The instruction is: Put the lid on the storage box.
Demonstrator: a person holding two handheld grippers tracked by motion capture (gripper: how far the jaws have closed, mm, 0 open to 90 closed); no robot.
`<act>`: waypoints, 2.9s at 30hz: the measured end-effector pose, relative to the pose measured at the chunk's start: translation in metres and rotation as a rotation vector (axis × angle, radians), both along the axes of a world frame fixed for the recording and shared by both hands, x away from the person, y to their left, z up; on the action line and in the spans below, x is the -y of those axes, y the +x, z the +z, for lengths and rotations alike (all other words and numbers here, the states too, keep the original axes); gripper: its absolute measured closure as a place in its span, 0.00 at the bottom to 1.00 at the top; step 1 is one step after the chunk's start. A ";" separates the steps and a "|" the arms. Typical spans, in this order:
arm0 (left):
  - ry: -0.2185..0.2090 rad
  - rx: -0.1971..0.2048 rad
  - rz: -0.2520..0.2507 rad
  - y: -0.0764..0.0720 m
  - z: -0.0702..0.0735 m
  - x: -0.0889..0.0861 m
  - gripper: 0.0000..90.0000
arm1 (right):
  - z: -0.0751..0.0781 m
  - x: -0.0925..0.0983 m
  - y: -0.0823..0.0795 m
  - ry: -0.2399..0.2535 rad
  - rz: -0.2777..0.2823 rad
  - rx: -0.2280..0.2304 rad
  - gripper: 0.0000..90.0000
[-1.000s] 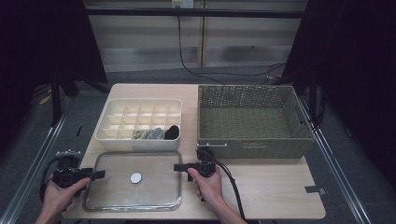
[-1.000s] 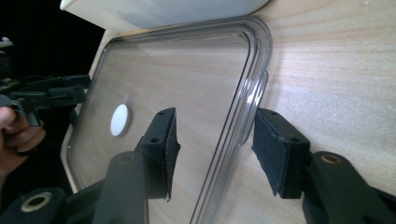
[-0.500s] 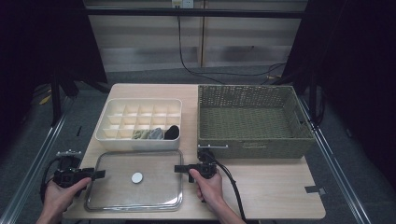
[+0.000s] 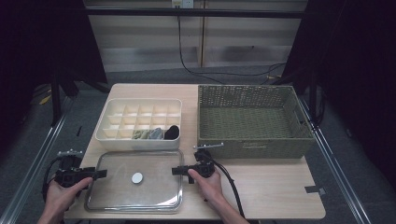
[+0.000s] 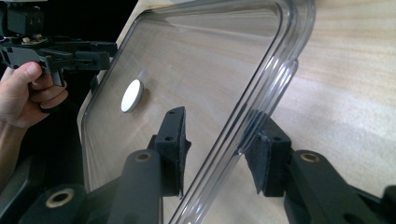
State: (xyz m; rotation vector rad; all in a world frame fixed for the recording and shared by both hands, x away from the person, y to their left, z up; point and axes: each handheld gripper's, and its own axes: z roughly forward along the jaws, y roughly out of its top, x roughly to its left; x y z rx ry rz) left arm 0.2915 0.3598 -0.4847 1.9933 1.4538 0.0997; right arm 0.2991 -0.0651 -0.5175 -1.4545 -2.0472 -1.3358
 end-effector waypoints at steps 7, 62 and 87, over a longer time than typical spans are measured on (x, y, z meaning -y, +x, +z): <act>-0.026 0.002 -0.014 0.000 -0.001 0.001 0.40 | -0.003 0.001 0.002 0.027 0.031 0.007 0.66; -0.232 0.070 0.010 -0.001 0.015 -0.014 0.64 | 0.023 0.015 0.001 -0.037 0.011 0.095 0.75; -0.247 0.139 -0.012 0.009 0.048 -0.009 0.74 | 0.063 0.027 0.012 -0.023 -0.021 0.166 0.85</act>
